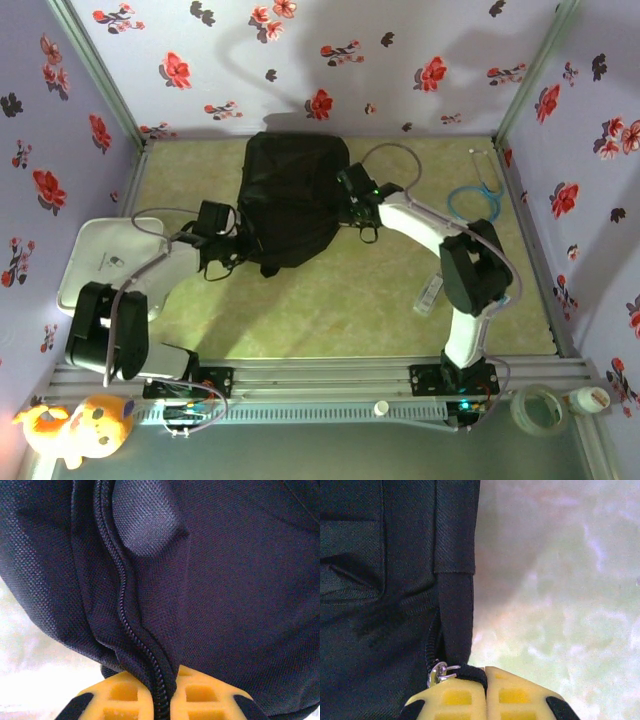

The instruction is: Pack the student bag

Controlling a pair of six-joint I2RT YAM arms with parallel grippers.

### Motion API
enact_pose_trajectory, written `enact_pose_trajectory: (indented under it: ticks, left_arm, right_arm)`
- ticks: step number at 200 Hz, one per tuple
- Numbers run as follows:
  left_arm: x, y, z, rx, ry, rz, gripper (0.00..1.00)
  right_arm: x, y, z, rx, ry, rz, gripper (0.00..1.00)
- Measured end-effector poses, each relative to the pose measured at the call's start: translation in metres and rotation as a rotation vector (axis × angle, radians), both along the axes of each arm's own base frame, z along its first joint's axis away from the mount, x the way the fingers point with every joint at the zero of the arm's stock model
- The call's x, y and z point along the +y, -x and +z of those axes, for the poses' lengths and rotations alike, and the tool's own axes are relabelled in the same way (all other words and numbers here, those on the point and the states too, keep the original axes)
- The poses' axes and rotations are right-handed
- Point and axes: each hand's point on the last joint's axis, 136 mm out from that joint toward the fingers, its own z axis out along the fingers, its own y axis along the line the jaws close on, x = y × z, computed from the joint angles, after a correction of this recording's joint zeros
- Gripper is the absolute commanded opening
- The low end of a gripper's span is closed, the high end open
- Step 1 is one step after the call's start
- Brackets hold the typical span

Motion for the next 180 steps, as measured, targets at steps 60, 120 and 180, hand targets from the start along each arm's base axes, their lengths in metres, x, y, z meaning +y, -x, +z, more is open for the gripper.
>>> enact_pose_trajectory:
  ticks: [60, 120, 180]
  left_arm:
    - [-0.006, 0.058, 0.008, 0.058, -0.094, -0.134, 0.59]
    - [-0.024, 0.010, 0.094, -0.202, -0.180, -0.213, 0.92]
    - [-0.082, -0.071, 0.087, -0.306, -0.247, -0.243, 0.86]
  right_arm:
    - [-0.030, 0.061, -0.007, 0.045, -0.102, -0.015, 0.44]
    - [-0.038, 0.043, 0.071, -0.188, -0.223, -0.026, 0.72]
    - [-0.039, -0.002, 0.041, -0.123, -0.272, -0.087, 0.73]
